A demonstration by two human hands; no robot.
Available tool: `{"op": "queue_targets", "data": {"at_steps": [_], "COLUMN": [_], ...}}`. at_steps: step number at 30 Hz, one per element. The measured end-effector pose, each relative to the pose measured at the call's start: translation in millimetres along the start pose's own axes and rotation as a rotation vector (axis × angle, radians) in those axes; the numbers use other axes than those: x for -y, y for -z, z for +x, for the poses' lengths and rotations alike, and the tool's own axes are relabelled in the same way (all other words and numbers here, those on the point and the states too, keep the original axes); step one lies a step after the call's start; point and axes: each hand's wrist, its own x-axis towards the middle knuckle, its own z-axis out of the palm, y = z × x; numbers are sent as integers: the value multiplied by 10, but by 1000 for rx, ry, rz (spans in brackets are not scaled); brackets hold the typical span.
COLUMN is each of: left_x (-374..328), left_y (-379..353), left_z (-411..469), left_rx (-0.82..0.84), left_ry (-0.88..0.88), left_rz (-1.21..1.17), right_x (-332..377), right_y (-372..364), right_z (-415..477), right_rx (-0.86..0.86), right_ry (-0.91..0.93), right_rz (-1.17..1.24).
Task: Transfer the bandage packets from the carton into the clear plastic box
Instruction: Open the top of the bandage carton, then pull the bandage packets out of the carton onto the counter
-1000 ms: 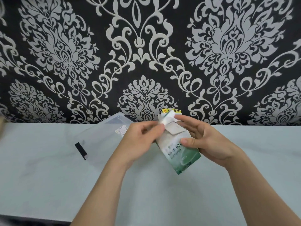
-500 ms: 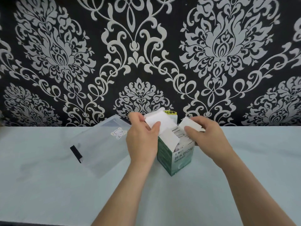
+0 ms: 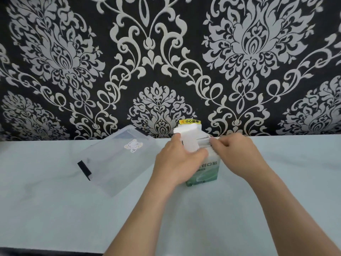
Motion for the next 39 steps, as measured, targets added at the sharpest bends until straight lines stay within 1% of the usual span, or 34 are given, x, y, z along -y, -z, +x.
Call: {"op": "queue_targets", "data": {"at_steps": [2, 4, 7, 9, 11, 14, 15, 17, 19, 21, 23, 25, 27, 29, 32, 37, 39], "left_x": [45, 101, 156, 191, 227, 199, 178, 148, 123, 98, 36, 2, -39, -80, -122, -155, -163], "left_y": [13, 14, -35, -66, -84, -119, -124, -99, -37, 22, 60, 91, 136, 157, 133, 141, 167], "left_z": [38, 33, 40, 62, 84, 104, 107, 95, 68, 55, 12, -13, -30, -35, -39, -7, 6], "left_rx": [-73, -138, -185, -184, -212, -337, -375, -406, -427, -359, -225, -145, -100, -63, -66, -49, -34], "left_ry": [-15, -27, -43, -59, -117, -225, -252, -322, -454, -539, -492, -392, -322, -293, -290, -344, -334], "left_rz": [-143, -313, -491, -531, -413, -60, 24, 38, -9, 54, 197, 267, 304, 333, 332, 519, 531], "right_x": [-4, -19, -55, -75, -83, -76, -75, -106, -135, -125, -110, -124, -159, -194, -207, -193, -177], "right_y": [33, 40, 76, 103, 93, 93, 101, 120, 146, 143, 117, 111, 143, 168, 151, 127, 133], "right_z": [8, 14, 1, -1, -7, -23, -14, -8, -16, -44, -57, -71, -85, -105, -86, -72, -74], "right_rx": [39, 36, 21, 1, -14, -17, 1, 51, 93, 123, 180, 300, 464, 555, 506, 420, 390], "right_ry": [-7, -1, 3, 15, 35, 107, 121, 151, 177, 211, 235, 164, 102, 116, 155, 201, 226], "right_rz": [54, 89, 100, 72, 76, 73, 79, 57, 61, 142, 278, 388, 380, 324, 310, 321, 312]}}
